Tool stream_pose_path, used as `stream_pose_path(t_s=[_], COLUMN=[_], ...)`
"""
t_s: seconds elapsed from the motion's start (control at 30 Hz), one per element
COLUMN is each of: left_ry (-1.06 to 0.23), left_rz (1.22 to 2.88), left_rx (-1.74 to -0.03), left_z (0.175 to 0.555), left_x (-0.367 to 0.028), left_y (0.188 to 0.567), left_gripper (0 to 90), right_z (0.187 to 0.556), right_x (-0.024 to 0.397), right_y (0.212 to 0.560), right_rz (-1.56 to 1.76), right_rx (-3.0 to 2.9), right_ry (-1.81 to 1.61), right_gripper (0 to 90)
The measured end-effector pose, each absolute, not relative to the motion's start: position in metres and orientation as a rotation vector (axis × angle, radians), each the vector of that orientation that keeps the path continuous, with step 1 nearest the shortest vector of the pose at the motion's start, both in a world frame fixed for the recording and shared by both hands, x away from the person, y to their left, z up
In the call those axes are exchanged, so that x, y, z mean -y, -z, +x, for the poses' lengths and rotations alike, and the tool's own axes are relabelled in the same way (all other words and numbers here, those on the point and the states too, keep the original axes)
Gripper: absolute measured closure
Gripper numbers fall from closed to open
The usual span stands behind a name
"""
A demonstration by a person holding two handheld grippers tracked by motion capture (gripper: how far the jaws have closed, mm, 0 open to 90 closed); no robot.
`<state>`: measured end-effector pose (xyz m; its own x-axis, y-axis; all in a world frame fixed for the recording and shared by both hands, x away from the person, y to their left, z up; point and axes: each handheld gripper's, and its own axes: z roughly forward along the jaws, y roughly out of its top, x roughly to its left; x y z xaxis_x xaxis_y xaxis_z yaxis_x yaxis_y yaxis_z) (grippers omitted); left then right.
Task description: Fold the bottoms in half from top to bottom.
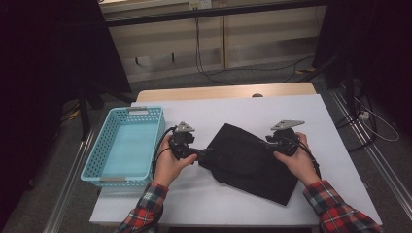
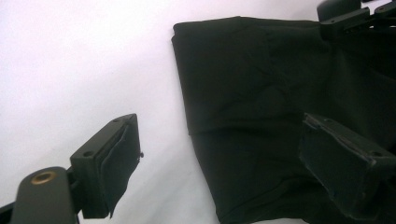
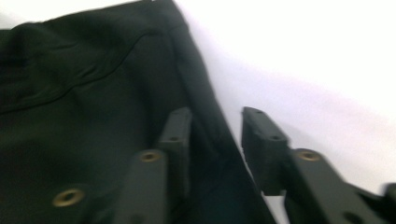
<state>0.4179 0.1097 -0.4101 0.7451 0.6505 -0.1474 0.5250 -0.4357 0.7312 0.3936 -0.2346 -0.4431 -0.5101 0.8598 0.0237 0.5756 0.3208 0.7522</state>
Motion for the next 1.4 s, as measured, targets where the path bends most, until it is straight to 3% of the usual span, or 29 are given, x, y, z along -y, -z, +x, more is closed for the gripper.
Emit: stream_pose_path(t_s=[0.13,0.27,0.33,0.83,0.97,1.17,1.3,1.4], left_ry=[-0.202,-0.199,-0.199,-0.207,-0.204,-0.200,-0.192,-0.197], left_rz=[2.138,2.130,2.138,2.138,2.144,2.140,2.151,2.141], left_rx=[-0.883,-0.888,-0.886,-0.888,-0.879,-0.884,-0.879,-0.884], left_z=[0.418,0.418,0.419,0.418,0.418,0.419,0.419,0.418], left_x=[-0.111,-0.111,-0.111,-0.110,-0.109,-0.109,-0.109,-0.109], left_y=[0.411,0.410,0.411,0.412,0.411,0.412,0.413,0.411], left_gripper=[13.6,13.6,13.6,13.7,13.7,13.7,13.7,13.7], right_z=[0.400,0.400,0.399,0.382,0.389,0.391,0.391,0.391], right_x=[0.235,0.231,0.228,0.244,0.237,0.239,0.234,0.228], right_y=[0.451,0.452,0.449,0.424,0.437,0.432,0.436,0.440], right_rz=[1.287,1.246,1.220,1.276,1.293,1.274,1.251,1.209], right_rx=[-2.242,-2.299,-2.309,-2.264,-2.264,-2.264,-2.289,-2.335], right_ry=[-1.072,-1.062,-1.044,-1.160,-1.077,-1.143,-1.069,-1.015], right_gripper=[57.4,82.8,84.1,82.6,71.0,60.5,62.7,73.1])
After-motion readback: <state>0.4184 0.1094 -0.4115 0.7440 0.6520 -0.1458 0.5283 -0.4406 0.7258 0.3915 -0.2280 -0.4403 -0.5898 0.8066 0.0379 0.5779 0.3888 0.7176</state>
